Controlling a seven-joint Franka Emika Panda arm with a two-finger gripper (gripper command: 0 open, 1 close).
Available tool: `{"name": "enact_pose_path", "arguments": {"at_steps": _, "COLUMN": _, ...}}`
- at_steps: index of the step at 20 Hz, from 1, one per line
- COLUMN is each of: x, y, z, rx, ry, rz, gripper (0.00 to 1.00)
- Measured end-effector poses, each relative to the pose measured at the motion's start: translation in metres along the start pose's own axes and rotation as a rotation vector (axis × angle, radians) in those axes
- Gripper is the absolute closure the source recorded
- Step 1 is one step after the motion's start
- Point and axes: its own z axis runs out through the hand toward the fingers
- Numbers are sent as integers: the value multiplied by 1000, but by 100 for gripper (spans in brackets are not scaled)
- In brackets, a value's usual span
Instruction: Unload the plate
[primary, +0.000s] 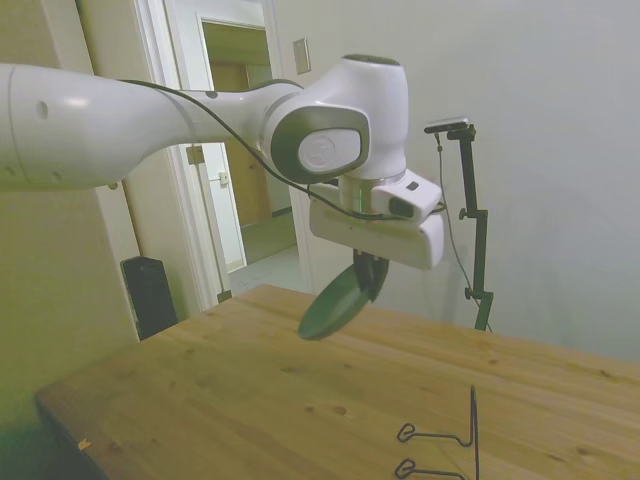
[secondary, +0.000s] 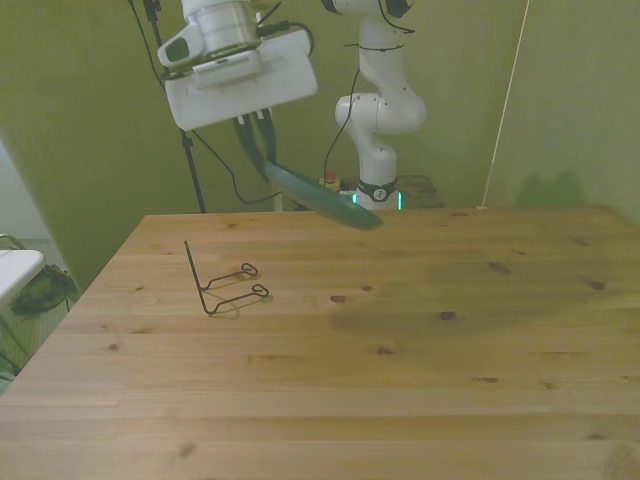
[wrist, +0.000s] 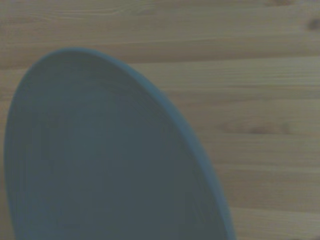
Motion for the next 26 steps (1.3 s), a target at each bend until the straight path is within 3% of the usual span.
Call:
{"name": "enact_pose_path", "arguments": {"at_steps": 4, "x": 2, "y": -33, "z": 53, "rx": 71, "ry": -162, "rz": 17, "gripper": 100}}
{"name": "enact_pose_path", "arguments": {"at_steps": 8, "x": 23, "y": -40, "z": 110, "rx": 98, "ry": -263, "rz": 39, "gripper": 100}}
{"name": "enact_pose_path", "arguments": {"at_steps": 15, "x": 63, "y": -17, "z": 213, "rx": 34, "ry": -338, "rz": 109, "gripper": 100}}
{"name": "enact_pose_path", "arguments": {"at_steps": 20, "x": 78, "y": -11, "z": 243, "rx": -3, "ry": -345, "rz": 139, "gripper": 100}}
{"name": "enact_pose_path", "arguments": {"at_steps": 21, "x": 79, "y": -11, "z": 244, "rx": -12, "ry": -343, "rz": 139, "gripper": 0}}
{"name": "enact_pose_path", "arguments": {"at_steps": 26, "x": 80, "y": -9, "z": 245, "rx": -55, "ry": -334, "rz": 127, "gripper": 0}}
